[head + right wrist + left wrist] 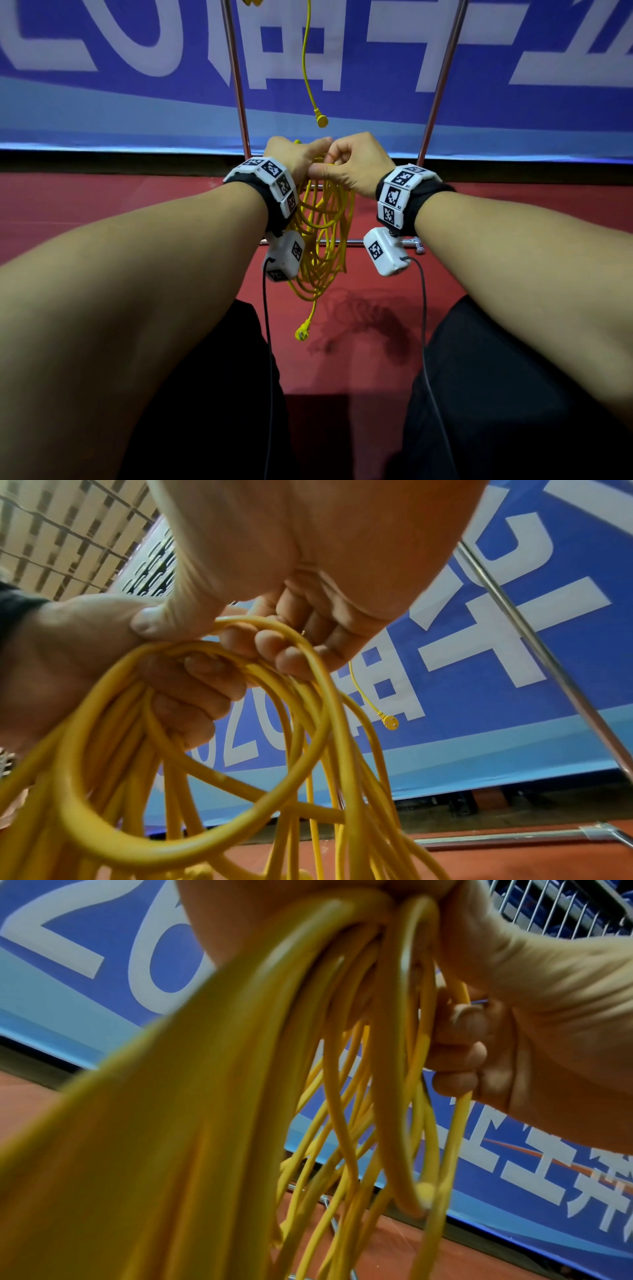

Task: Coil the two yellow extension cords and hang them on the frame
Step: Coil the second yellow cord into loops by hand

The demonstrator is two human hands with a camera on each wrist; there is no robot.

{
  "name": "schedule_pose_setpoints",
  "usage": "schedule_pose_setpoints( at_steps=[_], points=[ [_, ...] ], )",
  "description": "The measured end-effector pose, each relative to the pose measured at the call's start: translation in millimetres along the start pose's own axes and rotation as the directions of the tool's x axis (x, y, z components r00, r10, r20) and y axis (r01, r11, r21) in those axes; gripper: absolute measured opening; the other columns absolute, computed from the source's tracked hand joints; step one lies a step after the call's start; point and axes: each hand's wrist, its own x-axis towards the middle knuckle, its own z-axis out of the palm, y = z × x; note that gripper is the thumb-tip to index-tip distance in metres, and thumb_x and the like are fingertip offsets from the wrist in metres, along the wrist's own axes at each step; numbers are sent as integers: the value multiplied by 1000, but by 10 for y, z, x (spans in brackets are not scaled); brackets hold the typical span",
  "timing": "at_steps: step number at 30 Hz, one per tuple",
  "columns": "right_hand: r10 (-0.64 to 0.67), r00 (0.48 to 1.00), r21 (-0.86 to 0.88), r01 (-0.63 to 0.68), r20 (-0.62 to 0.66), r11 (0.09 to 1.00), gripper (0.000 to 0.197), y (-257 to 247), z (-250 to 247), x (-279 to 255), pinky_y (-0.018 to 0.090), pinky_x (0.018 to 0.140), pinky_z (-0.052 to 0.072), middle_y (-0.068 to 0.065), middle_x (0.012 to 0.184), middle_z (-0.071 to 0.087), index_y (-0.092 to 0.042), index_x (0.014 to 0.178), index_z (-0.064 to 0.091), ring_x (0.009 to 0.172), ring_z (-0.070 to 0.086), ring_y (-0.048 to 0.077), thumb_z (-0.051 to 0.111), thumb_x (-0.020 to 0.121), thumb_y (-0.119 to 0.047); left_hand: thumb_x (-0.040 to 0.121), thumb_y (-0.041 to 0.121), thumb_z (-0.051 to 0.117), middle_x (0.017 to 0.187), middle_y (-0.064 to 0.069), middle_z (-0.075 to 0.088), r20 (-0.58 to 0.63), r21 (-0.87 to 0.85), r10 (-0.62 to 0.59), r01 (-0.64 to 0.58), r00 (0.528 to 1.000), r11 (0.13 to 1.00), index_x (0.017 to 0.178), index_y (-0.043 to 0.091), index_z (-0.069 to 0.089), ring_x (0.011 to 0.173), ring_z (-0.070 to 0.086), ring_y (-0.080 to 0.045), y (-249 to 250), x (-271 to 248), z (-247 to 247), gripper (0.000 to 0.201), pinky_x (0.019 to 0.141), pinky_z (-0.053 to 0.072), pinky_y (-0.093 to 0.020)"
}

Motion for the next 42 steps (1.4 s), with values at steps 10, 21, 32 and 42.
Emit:
schedule_pose_setpoints(
  at_steps=[10, 21, 32, 42],
  points=[
    [108, 939, -12, -111, 325, 994, 26, 261, -173, -70, 40, 70, 50, 3, 73, 74, -11, 80, 66, 70, 61, 22, 69, 93, -34, 68, 48, 88, 75, -6, 56, -29, -67, 2, -4, 1000, 998, 89, 10, 57, 61, 54, -20, -43, 5, -33, 53, 51, 43, -27],
    [206, 969, 118, -222, 140, 968, 42, 190, -237, -5, 26, 50, 32, 3, 57, 42, -11, 72, 63, 43, 38, 13, 45, 105, -30, 71, 58, 82, 65, 0, 56, -32, -4, 38, -38, 999, 999, 114, -4, 65, 49, 50, -12, -164, 35, -58, 77, 44, 39, -19],
    [-8, 999, 8, 7, 37, 1000, 27, 64, 82, 83, 29, 58, 38, -13, 49, 46, -24, 69, 54, 46, 42, 6, 68, 91, -31, 88, 57, 64, 100, -11, 72, 37, -28, -117, 118, 992, 993, 117, 5, 65, 86, 70, -30, -101, 15, 72, 59, 83, 59, -38],
    [1, 986, 192, -34, 167, 981, 19, 0, -35, 21, 23, 48, 43, -1, 51, 57, -11, 74, 61, 47, 51, 14, 74, 86, -5, 90, 61, 60, 70, 0, 54, -86, 171, -11, 26, 996, 985, 130, 1, 54, 59, 52, -14, -32, -6, 9, 72, 54, 41, -28]
  ],
)
